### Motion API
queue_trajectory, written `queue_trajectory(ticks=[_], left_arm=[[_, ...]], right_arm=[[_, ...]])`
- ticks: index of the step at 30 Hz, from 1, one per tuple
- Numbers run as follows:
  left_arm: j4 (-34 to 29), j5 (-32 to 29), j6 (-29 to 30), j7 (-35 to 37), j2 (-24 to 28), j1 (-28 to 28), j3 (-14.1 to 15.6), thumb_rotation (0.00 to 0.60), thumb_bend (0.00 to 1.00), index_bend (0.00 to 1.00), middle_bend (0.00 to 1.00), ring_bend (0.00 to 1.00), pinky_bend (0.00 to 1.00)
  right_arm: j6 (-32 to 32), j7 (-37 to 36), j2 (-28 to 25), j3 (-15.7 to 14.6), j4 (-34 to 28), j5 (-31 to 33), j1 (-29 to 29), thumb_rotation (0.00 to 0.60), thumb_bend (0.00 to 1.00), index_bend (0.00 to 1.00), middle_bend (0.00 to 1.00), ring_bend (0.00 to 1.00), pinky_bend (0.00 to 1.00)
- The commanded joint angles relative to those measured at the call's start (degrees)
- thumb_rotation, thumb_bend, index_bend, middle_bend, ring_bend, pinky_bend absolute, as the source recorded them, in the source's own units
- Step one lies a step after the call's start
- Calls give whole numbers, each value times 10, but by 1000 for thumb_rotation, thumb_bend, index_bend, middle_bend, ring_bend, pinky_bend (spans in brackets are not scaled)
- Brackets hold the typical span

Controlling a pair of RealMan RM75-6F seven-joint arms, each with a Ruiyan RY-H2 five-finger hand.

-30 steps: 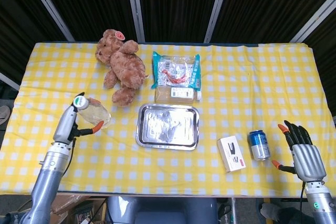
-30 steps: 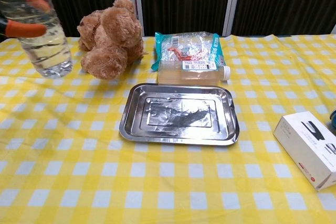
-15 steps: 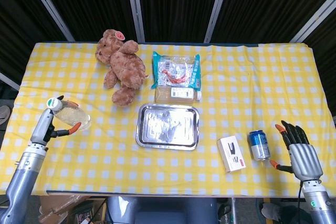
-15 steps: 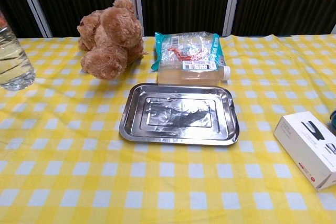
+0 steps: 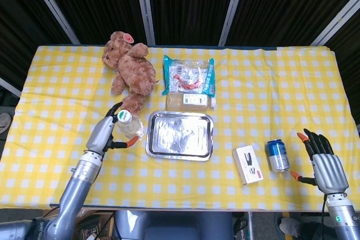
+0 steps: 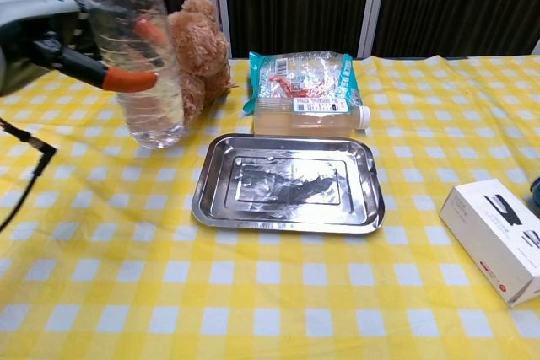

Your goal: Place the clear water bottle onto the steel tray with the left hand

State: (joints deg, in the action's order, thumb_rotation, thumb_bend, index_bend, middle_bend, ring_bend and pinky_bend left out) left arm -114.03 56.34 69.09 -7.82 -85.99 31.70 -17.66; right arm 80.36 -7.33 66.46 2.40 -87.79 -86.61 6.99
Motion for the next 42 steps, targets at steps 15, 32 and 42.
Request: queue_trajectory(ticks=[15, 32, 42], left_arm=[[156, -98, 56, -78, -198, 81, -43, 600, 469, 505, 497, 30, 40], [271, -89, -22, -13, -270, 111, -55, 600, 469, 506, 493, 30, 39], [283, -85, -27, -24, -273, 107, -46, 600, 466, 502, 481, 29, 40]], right_arm=[[-6, -14, -1, 0, 10, 7, 0, 600, 49, 111, 0, 0, 0], [-10, -14, 1, 2, 14, 13, 1, 600, 50, 111, 0, 0, 0], [-11, -11, 1, 0, 12, 9, 2, 600, 50, 111, 0, 0, 0]])
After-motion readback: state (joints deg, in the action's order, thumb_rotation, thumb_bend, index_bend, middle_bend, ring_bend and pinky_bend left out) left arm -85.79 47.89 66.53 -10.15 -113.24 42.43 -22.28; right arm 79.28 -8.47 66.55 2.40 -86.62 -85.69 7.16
